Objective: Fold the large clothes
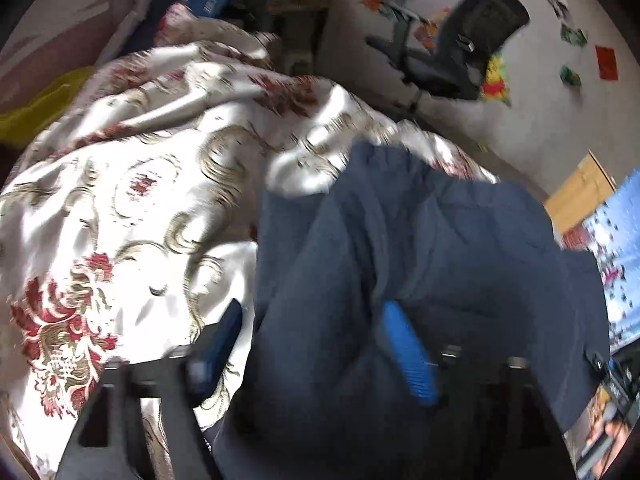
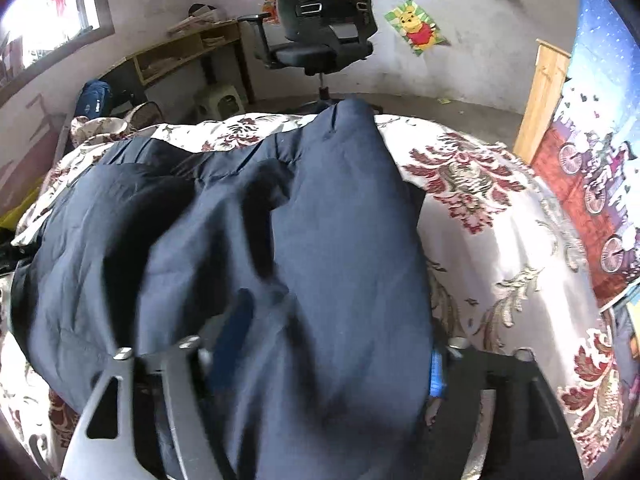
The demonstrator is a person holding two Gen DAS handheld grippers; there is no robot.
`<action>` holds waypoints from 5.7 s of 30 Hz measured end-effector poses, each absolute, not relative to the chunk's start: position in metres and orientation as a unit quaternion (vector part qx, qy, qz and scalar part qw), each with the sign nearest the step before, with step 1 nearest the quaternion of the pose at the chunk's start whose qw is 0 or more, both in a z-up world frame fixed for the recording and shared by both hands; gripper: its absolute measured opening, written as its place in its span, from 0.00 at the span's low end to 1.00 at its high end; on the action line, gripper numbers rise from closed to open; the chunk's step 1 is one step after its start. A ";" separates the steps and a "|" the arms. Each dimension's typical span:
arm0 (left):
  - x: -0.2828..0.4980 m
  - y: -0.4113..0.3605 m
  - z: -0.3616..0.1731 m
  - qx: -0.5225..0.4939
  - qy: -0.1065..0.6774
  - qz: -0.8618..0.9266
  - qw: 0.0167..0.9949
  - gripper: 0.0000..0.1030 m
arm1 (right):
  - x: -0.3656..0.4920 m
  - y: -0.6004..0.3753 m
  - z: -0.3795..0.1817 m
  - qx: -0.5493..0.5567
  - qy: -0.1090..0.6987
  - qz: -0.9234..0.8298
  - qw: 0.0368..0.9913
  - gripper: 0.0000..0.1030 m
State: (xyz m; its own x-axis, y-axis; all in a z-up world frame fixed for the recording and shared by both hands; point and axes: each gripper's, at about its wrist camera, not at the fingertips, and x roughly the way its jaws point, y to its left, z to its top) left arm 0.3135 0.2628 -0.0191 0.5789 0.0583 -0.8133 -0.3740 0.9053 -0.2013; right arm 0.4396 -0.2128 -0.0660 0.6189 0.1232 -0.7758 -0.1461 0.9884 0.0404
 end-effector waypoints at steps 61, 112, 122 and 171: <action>0.041 0.136 0.100 -0.034 0.197 0.092 0.976 1.00 | 0.140 -0.140 0.070 0.016 0.164 0.124 0.978 0.99; -0.007 0.114 0.042 0.002 0.227 0.073 0.971 1.00 | 0.104 -0.138 0.008 0.001 0.241 0.117 0.963 0.99; -0.008 0.113 0.042 0.000 0.228 0.072 0.971 1.00 | 0.104 -0.138 0.008 0.002 0.242 0.117 0.963 0.99; -0.009 0.110 0.040 -0.003 0.230 0.074 0.970 1.00 | 0.101 -0.127 0.007 0.011 0.248 0.102 0.963 0.99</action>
State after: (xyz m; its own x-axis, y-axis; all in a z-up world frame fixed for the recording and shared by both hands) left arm -0.0092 0.1101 0.0403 0.8834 0.1419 -0.4467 -0.1446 0.9891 0.0283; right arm 0.1007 -0.1267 0.0072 0.8564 0.2030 -0.4748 -0.1918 0.9787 0.0726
